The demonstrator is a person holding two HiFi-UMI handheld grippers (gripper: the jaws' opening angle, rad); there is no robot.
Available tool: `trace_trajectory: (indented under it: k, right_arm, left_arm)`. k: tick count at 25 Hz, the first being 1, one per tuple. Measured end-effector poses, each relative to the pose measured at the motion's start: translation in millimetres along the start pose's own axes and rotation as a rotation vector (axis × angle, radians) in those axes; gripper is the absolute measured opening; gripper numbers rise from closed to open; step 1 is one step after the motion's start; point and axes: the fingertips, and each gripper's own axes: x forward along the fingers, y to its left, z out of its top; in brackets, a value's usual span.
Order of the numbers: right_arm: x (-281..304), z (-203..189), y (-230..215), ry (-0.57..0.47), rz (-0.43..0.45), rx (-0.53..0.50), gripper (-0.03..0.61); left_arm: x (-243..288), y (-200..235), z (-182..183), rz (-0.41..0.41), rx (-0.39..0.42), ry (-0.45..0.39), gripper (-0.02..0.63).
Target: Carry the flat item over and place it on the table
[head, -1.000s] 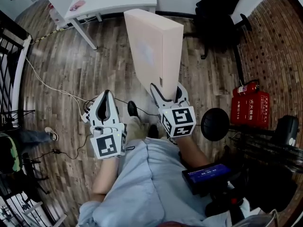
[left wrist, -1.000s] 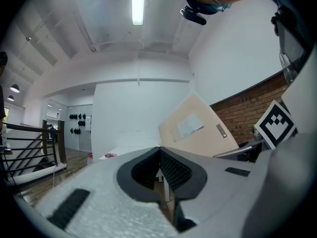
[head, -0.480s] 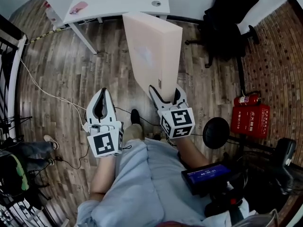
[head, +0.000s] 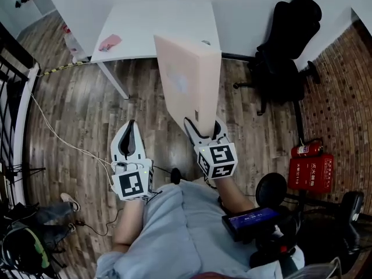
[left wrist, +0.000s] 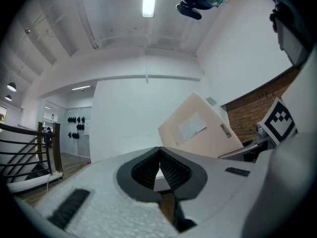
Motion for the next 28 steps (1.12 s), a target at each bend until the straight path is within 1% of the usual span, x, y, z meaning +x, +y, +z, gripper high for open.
trace_trajectory:
  k: [6, 11, 15, 18, 20, 25, 28]
  right_arm:
    - [33, 7, -13, 0.008, -0.019, 0.004, 0.281]
    - [57, 6, -31, 0.022, -0.040, 0.025, 0.281]
    - [83, 2, -48, 0.035, -0.044, 0.043, 0.281]
    - [110, 3, -66, 0.043, -0.042, 0.056, 0.281]
    - [133, 6, -80, 0.047, -0.036, 0.069, 0.281]
    - [191, 13, -114, 0.073, -0.010, 0.100, 0.280]
    - [226, 24, -132, 0.082, 0.015, 0.112, 0.279]
  left_arm:
    - [39, 10, -9, -0.026, -0.014, 0.002, 0.009]
    - [71, 8, -19, -0.053, -0.009, 0.024, 0.009]
    - [100, 8, -34, -0.063, -0.006, 0.057, 0.009]
    - [131, 6, -42, -0.070, -0.007, 0.085, 0.009]
    - [155, 9, -49, -0.075, 0.014, 0.087, 0.009]
    - [217, 18, -59, -0.050, 0.027, 0.115, 0.009]
    - [259, 22, -57, -0.041, 0.037, 0.126, 0.009]
